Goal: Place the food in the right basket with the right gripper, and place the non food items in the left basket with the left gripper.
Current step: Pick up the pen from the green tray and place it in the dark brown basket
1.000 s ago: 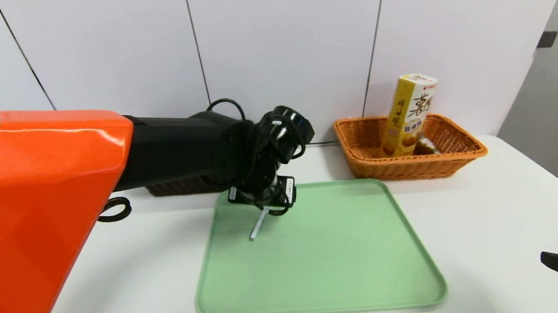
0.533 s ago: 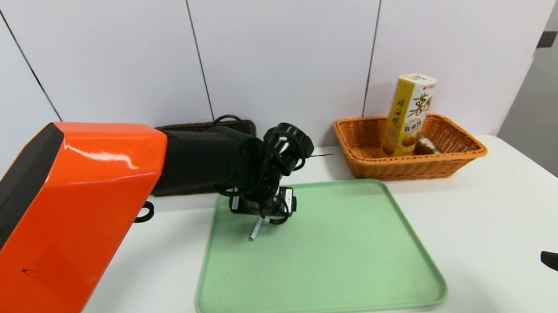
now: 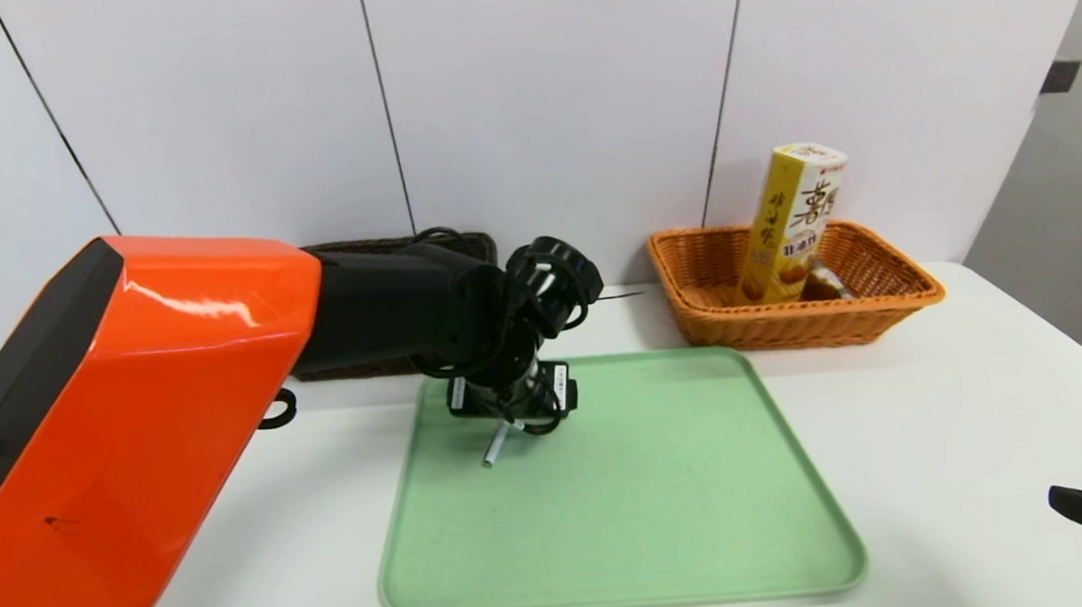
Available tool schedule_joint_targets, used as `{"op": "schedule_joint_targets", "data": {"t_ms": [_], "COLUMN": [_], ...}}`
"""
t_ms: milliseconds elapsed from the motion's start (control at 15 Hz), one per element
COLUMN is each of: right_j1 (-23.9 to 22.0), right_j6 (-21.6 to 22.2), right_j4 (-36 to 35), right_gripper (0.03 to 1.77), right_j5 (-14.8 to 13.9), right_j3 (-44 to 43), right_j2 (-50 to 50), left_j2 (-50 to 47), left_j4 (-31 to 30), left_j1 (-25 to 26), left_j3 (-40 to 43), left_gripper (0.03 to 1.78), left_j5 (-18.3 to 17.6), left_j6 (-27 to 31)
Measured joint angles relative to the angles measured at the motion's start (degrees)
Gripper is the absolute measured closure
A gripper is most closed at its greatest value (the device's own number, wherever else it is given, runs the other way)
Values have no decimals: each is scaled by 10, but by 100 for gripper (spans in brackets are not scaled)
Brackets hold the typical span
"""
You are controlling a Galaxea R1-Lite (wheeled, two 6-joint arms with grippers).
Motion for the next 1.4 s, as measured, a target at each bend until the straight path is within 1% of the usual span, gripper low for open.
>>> {"op": "schedule_joint_targets", "data": {"t_ms": [200,533,600,733,1000,1067,1133,1200,1267,1400], "right_j1": [0,0,0,0,0,0,0,0,0,0], "right_j6": [0,0,0,0,0,0,0,0,0,0], "right_j4": [0,0,0,0,0,0,0,0,0,0], "right_gripper": [9,9,9,9,9,9,9,9,9,9], "right_j5": [0,0,0,0,0,0,0,0,1,1], "right_j3": [0,1,1,1,0,0,-1,-3,-4,-5], "right_j2": [0,-1,-1,-1,-2,-2,-2,-2,-2,-2], "left_j2": [-1,0,1,3,4,4,4,4,2,0], "left_j4": [1,2,3,1,1,2,4,4,5,8], "left_j1": [6,10,10,10,9,9,9,8,7,2], "left_j3": [1,4,5,4,5,5,5,4,4,5], "left_gripper": [19,19,36,64,102,127,167,172,172,172], "left_j5": [-25,-26,-24,-18,-9,-8,-7,-7,-5,15], "left_j6": [-8,-13,-13,-13,-12,-12,-11,-11,-10,-10]}}
